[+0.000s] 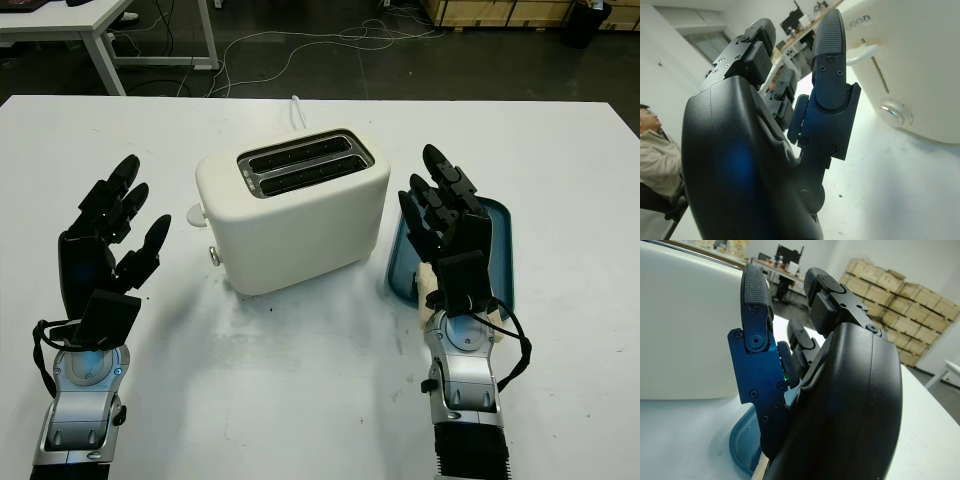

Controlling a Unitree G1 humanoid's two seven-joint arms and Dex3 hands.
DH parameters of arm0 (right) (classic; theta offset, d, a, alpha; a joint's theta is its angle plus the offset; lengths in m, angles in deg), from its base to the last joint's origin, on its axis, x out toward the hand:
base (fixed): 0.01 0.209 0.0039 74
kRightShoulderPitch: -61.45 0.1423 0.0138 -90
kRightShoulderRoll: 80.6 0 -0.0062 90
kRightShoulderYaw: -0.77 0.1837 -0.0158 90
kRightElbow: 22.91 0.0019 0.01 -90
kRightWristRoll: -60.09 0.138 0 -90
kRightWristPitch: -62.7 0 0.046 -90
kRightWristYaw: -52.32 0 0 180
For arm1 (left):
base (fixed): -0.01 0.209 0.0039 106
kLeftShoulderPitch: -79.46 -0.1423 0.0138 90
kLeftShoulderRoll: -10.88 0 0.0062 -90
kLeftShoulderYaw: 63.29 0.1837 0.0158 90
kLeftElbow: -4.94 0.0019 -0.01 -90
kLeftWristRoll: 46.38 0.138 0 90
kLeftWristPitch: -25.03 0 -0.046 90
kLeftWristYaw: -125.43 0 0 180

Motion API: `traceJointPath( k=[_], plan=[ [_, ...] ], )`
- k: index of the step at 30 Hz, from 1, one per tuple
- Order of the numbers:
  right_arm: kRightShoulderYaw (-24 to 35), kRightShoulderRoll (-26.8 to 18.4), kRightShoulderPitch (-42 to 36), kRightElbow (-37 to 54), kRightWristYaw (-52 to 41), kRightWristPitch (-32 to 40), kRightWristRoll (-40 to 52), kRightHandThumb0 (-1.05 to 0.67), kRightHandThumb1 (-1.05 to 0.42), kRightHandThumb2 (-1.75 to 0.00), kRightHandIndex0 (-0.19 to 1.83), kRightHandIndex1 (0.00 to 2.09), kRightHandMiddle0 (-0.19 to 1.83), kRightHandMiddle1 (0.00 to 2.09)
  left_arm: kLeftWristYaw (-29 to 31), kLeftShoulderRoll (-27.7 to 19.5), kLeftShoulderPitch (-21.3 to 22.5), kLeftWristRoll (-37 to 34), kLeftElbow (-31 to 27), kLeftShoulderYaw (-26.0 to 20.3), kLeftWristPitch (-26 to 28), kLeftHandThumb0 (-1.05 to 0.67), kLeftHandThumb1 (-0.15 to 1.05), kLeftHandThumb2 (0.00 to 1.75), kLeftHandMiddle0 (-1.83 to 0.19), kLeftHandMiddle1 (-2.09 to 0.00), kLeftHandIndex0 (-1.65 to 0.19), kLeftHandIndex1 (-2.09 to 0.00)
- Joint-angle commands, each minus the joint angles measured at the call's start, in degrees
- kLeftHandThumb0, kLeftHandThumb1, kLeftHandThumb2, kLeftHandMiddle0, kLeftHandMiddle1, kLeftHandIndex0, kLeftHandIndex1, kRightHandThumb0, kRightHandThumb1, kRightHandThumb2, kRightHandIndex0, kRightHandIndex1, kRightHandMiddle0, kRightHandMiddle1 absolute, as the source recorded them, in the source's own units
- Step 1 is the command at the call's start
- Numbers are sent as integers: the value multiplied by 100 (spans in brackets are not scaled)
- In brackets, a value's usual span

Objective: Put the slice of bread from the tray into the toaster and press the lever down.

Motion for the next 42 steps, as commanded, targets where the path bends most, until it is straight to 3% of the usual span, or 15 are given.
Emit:
traceJointPath(
  k=[1,12,18,25,33,42],
  plan=[
    [5,19,-20,-3,-16,-52,22,-51,-92,-24,60,0,54,0,-44,-19,52,25,-16,-11,-59,-60,92,34,-57,-5,-48,-1],
    [-36,-162,-161,149,-87,-116,-194,-53,-92,-23,61,1,54,1,-17,-39,54,-20,-8,-29,-89,-59,92,34,-56,-4,-47,0],
    [122,-1118,-1055,935,-50,-757,-1538,-58,-92,-10,56,0,51,0,56,-167,106,-5,-42,-99,-24,-60,92,33,-57,-5,-48,0],
    [510,-2040,-2123,1816,-410,-1002,-2212,-57,-89,-1,51,0,48,0,97,-399,193,139,-246,-192,186,-61,92,31,-59,-5,-49,-1],
    [854,-3123,-2757,2778,-1406,-708,-3302,-71,-92,-2,18,0,21,0,149,-408,193,141,-306,-180,309,-61,92,31,-59,-5,-49,0],
    [922,-3577,-2818,3256,-2277,-265,-4147,-79,-87,0,4,0,11,0,113,-368,178,166,-388,-214,422,-61,92,32,-60,-4,-49,0]
  ],
)
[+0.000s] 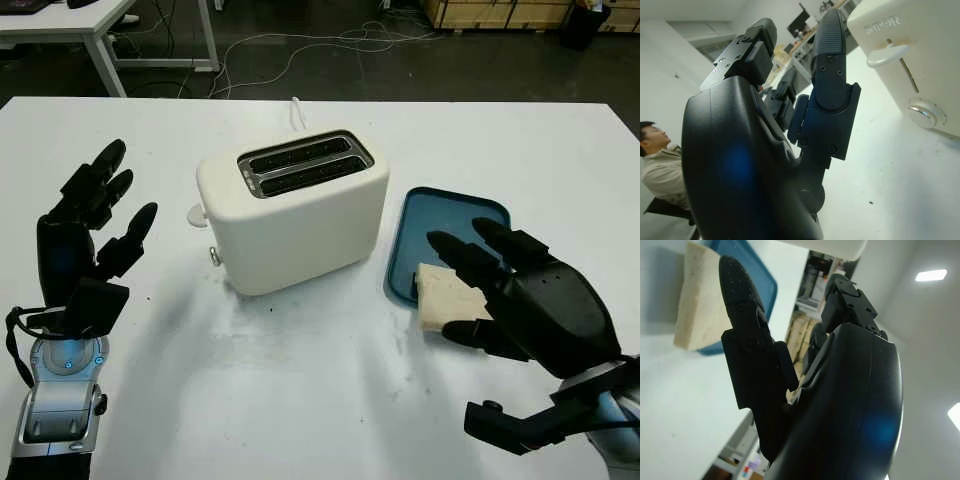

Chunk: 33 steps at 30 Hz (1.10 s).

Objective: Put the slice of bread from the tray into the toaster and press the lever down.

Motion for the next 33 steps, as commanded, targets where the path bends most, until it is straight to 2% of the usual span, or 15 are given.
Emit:
traceJointPath(
  k=[1,8,13,17,21,24,26,28,33],
  plan=[
    [-35,-85,-28,112,-146,121,-191,-79,-86,0,3,0,9,0,6,20,-6,-17,-171,-22,161,-61,92,32,-60,-4,-49,0],
    [-426,19,-29,-188,36,151,-937,-81,-88,-1,0,0,5,0,-22,31,-22,28,-273,9,277,-60,92,31,-61,-4,-49,0],
    [-712,105,-14,-579,109,233,-1047,-81,-89,-1,0,0,2,0,-32,-3,-19,26,-192,8,137,-59,92,32,-61,-3,-49,0],
    [-934,152,-13,-976,505,190,-1247,-80,-90,-1,0,0,3,1,-27,0,-21,-4,-149,7,86,-60,92,32,-61,-3,-49,0],
    [-1202,125,21,-1406,1355,84,-1734,-74,-88,0,2,1,7,2,-17,2,-32,5,-168,6,129,-61,92,32,-61,-3,-49,0],
    [-1447,9,131,-2001,2603,-253,-2079,-67,-83,0,10,5,15,5,-3,-7,-38,-4,-177,0,132,-60,92,32,-61,-3,-49,0],
    [-1617,-94,227,-2376,3471,-430,-2334,-58,-81,0,18,9,22,7,1,-6,-37,-14,-183,1,119,-60,92,33,-61,-2,-48,0],
    [-1788,-206,326,-2690,4181,-497,-2579,-40,-85,-1,25,13,28,9,1,-7,-34,-22,-176,0,99,-60,92,32,-61,-2,-49,0],
    [-2137,-345,508,-3155,5161,-327,-2945,-14,-92,-8,36,20,39,9,-9,13,-45,-11,-223,1,157,-61,92,32,-62,-3,-49,0]
  ],
)
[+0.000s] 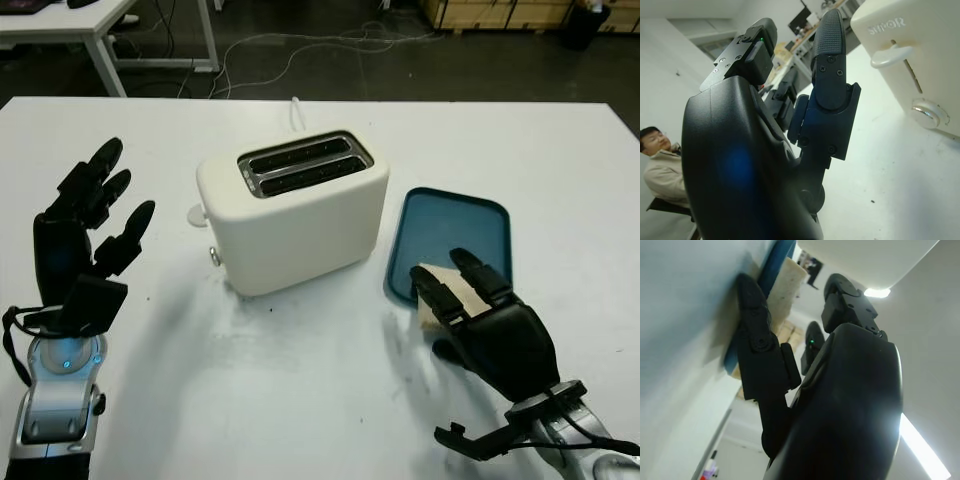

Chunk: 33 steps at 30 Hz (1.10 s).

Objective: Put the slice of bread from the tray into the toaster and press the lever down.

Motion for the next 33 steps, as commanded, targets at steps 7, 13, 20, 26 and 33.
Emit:
traceJointPath(
  k=[7,13,20,26,33],
  plan=[
    [-315,-182,155,-272,935,438,-456,-17,-92,-5,47,54,59,9,19,-14,-22,-85,0,-8,-171,-61,92,32,-61,-2,-50,0],
    [-319,-121,73,-65,750,760,-326,-28,-92,-4,43,101,74,6,17,-23,-45,-73,-23,-20,-177,-60,92,31,-62,-2,-49,0],
    [-308,-8,-3,308,459,1142,-254,-36,-92,-13,82,174,43,169,36,45,-51,-150,-87,-7,-102,-61,92,29,-63,-2,-50,0],
    [-285,-146,258,75,1016,717,68,-36,-92,-28,75,175,41,174,28,33,-81,-154,-62,-6,-157,-59,92,29,-62,-1,-50,0],
    [-222,-234,697,-290,1645,283,360,-31,-92,-26,62,175,32,175,18,2,-99,-97,-23,2,-189,-60,92,29,-63,-2,-50,0]
  ],
)
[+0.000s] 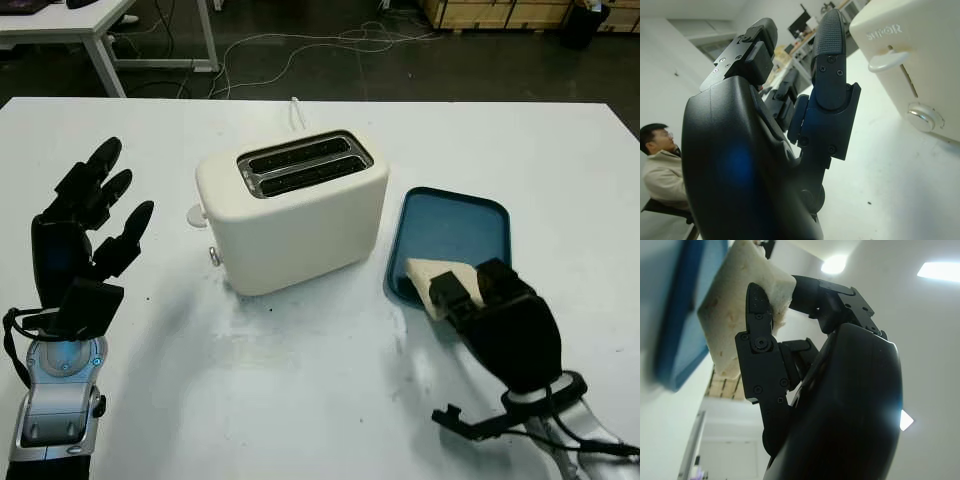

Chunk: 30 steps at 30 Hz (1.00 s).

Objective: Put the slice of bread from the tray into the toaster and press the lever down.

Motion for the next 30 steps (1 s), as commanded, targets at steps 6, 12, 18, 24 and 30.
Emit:
traceJointPath(
  k=[6,12,18,24,30],
  plan=[
    [69,-164,437,-266,581,-201,107,-29,-92,-20,52,175,28,175,18,25,-53,-53,-13,14,-37,-60,92,28,-63,-1,-50,0],
    [362,-248,823,-307,299,-312,629,-31,-92,-20,47,175,29,175,-2,18,-59,-3,-11,33,-32,-59,92,28,-63,-1,-50,0],
    [1051,-370,1235,-105,-1230,-682,2306,-34,-92,-27,51,175,30,175,-23,-28,-34,32,77,21,-160,-60,92,29,-63,-1,-50,0],
    [1591,-602,1918,-352,-3153,-1034,4215,-34,-92,-29,59,175,35,175,-41,21,-51,36,14,22,-71,-59,92,28,-64,-1,-50,0],
    [1813,-847,2964,-1010,-5171,-995,5813,-28,-92,-26,59,175,40,174,-43,15,-51,21,24,18,-114,-59,92,28,-64,-1,-51,0]
  ],
)
